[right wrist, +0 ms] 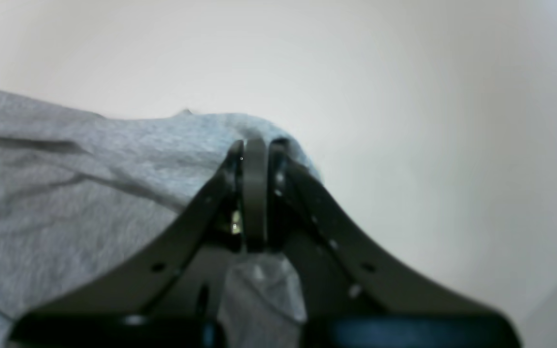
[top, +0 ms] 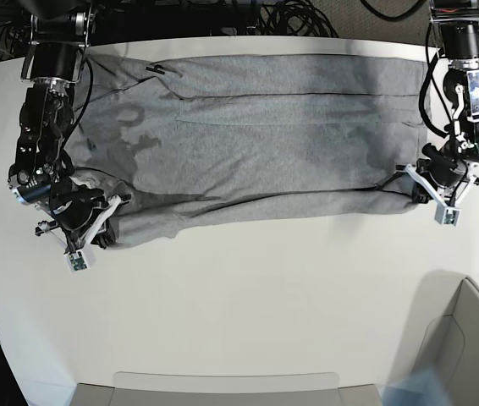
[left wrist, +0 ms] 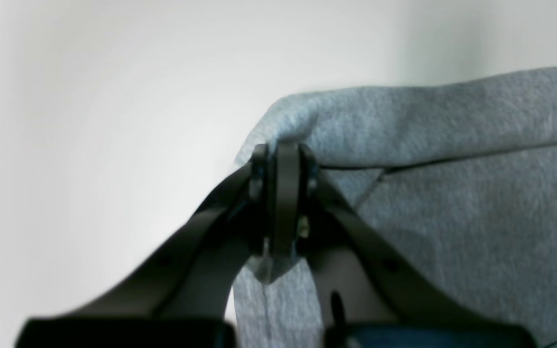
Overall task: Fold the T-shirt properly
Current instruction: 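Lift the hem with both grippers and fold it over toward the collar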
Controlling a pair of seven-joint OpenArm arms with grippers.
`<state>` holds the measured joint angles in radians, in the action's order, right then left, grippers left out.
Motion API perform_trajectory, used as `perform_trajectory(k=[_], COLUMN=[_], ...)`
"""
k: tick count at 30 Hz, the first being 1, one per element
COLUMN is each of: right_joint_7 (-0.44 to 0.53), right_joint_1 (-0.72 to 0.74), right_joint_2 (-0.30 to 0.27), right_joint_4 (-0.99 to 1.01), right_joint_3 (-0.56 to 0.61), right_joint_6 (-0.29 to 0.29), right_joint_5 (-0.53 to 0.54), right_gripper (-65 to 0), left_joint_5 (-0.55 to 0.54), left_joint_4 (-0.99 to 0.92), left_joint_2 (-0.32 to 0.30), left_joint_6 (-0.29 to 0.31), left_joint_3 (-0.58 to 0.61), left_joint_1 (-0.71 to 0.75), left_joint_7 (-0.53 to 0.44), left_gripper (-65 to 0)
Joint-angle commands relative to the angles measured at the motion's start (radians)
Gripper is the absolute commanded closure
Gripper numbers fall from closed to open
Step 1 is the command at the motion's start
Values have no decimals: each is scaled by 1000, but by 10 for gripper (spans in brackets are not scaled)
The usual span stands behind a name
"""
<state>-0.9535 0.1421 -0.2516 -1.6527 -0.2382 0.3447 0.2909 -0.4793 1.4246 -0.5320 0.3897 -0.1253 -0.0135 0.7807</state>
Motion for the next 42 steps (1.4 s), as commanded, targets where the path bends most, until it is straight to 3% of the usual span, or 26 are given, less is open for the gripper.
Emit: perform_trajectory(k=[1, 4, 8, 24, 28, 33, 40, 42], right_joint_7=[20, -49, -132, -140, -192, -210, -258, -259], right_joint_1=[6, -25, -54, -224, -235, -244, -264, -276], right_joint_2=[-10, -2, -12, -13, -13, -12, -38, -32], right_joint_4=[-34, -88, -136, -271, -283, -306, -337, -360], right_joint_3=[-8, -71, -132, -155, -157, -200, -207, -224], right_joint_6=[3, 4, 6, 6, 6, 6, 9, 38], right_joint_5=[11, 17, 109, 136, 138, 138, 140, 140], right_gripper=[0, 0, 0, 0, 0, 0, 0, 0], left_joint_5=[-6, -6, -6, -5, -5, -6, -5, -5], left_joint_4=[23, 35, 77, 196, 210, 216, 287, 299], left_joint_2=[-21, -21, -20, -20, -20, -13, -20, -20], left_joint_6=[-2, -2, -2, -2, -2, -2, -2, -2], left_joint_3=[-9, -32, -83, -87, -93, -188, -198, -198], left_joint_1=[1, 27, 76, 237, 277, 309, 370, 390], left_joint_7=[-17, -17, -17, -16, -16, -16, -16, -16], left_gripper=[0, 0, 0, 0, 0, 0, 0, 0])
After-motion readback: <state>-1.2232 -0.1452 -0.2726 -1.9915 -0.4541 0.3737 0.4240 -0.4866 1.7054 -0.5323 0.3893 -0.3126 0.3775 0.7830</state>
